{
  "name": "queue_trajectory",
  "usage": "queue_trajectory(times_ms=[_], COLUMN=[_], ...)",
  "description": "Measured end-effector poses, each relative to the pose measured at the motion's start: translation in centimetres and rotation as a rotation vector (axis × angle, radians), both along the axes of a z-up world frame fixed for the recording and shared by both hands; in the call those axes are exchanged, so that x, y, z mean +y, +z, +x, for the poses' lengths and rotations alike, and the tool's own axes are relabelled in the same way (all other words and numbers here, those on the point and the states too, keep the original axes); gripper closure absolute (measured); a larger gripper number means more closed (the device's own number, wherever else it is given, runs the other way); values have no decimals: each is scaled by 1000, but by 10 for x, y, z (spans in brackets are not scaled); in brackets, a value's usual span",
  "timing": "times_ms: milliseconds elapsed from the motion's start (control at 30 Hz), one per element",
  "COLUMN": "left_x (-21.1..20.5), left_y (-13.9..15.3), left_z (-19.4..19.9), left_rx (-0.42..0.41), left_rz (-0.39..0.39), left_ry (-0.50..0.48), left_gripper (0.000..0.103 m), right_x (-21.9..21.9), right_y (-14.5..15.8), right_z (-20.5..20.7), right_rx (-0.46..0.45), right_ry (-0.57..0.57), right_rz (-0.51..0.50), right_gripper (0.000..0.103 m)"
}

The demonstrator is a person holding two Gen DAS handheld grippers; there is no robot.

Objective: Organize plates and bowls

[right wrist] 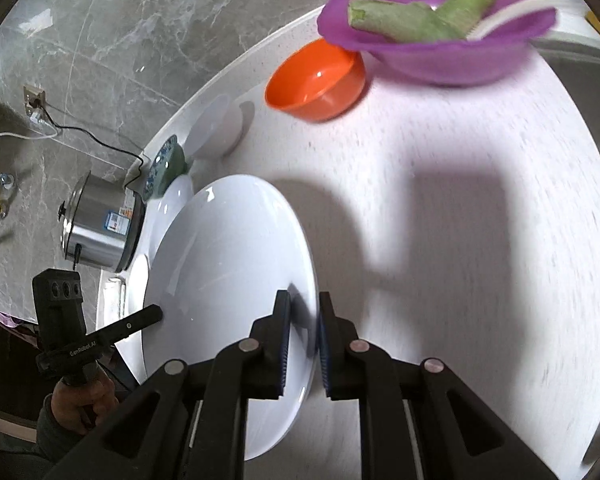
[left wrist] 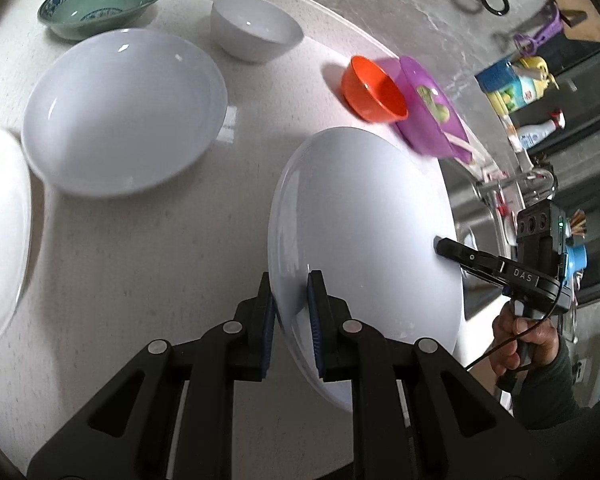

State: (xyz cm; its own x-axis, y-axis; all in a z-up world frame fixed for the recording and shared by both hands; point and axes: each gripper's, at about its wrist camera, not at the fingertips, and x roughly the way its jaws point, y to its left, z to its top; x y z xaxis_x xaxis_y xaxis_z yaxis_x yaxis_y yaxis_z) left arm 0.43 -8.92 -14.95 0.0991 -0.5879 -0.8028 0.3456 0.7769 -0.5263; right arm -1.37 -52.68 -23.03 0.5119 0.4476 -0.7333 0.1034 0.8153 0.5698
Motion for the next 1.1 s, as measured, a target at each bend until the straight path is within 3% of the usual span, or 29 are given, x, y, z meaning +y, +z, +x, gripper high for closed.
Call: queue_trajectory(times_ms=[533,1100], left_x=[3,-1], left_y=[-36,-54], left_z=[-30,-30], left_rx=[-3,4], left_rz=[48,38], left_ry=[-84,-39], left_gripper=[88,87], right_x=[10,15], right_y=[-40,-48], right_z=[-39,-43], right_rx=[20,-41], right_ry=[-51,-9], right_rz=[17,-39], right_gripper=[88,85])
